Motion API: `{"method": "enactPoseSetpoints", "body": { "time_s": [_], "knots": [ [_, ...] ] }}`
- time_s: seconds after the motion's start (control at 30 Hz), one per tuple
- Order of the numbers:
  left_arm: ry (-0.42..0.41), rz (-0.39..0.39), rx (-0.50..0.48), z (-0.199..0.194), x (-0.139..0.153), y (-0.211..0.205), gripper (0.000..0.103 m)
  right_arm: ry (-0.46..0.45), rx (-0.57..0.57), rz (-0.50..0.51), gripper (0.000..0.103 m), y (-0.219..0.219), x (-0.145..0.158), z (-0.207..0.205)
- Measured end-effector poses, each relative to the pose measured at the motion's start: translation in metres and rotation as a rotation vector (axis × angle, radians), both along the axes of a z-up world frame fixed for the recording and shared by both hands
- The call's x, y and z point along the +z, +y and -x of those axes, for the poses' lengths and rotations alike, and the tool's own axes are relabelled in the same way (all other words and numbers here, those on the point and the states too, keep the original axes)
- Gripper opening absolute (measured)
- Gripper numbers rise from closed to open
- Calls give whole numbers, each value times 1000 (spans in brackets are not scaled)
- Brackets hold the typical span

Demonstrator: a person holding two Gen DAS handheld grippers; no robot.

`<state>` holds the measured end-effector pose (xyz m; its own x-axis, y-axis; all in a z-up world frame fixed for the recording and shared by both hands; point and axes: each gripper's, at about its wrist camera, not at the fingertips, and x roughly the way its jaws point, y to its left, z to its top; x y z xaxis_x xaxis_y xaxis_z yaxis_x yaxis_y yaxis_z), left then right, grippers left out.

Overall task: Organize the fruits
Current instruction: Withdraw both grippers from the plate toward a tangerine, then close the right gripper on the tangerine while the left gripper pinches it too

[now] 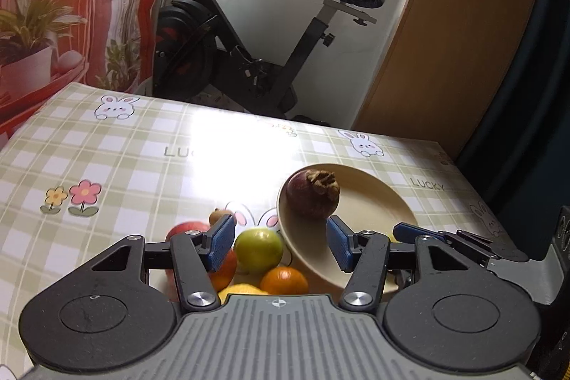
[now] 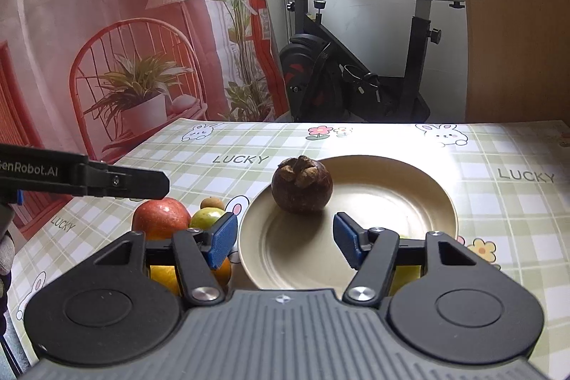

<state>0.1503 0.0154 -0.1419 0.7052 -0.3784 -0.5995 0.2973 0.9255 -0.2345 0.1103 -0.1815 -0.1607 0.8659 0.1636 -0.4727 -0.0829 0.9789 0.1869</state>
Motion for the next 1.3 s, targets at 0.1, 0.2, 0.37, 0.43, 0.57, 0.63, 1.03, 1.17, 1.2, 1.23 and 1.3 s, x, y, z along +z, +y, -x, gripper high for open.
{"method": "enactPoseSetpoints", "body": {
  "time_s": [0.1, 0.2, 0.37, 0.43, 0.57, 0.63, 1.03, 1.17, 1.2, 1.23, 1.3],
  "knots": [
    [2, -22, -1, 16, -5, 2, 59, -3, 11, 33, 62, 8, -3, 15],
    [-3, -31, -7, 27, -6, 4, 59, -5, 20, 51, 61, 13, -6, 28],
    [-15, -48, -6, 39, -9, 7, 59, 13, 39, 54, 58, 19, -13, 44],
    [-14, -51, -6, 42, -10, 8, 59, 21, 57, 57, 57, 21, -16, 49],
    [-7, -67, -12, 53, -17, 5, 59, 38, 93, 66, 54, 27, -22, 59],
    [-2, -68, -32, 58, -19, 2, 59, 49, 121, 77, 53, 33, -27, 65],
    [17, -75, -133, 84, -34, -18, 53, 35, 220, 199, 45, 53, -49, 81],
    [43, -54, -160, 85, -40, -23, 52, 33, 298, 277, 40, 55, -54, 73],
    [51, -52, -165, 85, -42, -25, 51, 29, 316, 289, 40, 56, -54, 70],
    [58, -50, -170, 84, -43, -26, 47, 25, 323, 307, 40, 56, -54, 67],
    [69, -45, -177, 83, -45, -27, 44, 25, 329, 319, 40, 54, -54, 61]
  ]
}}
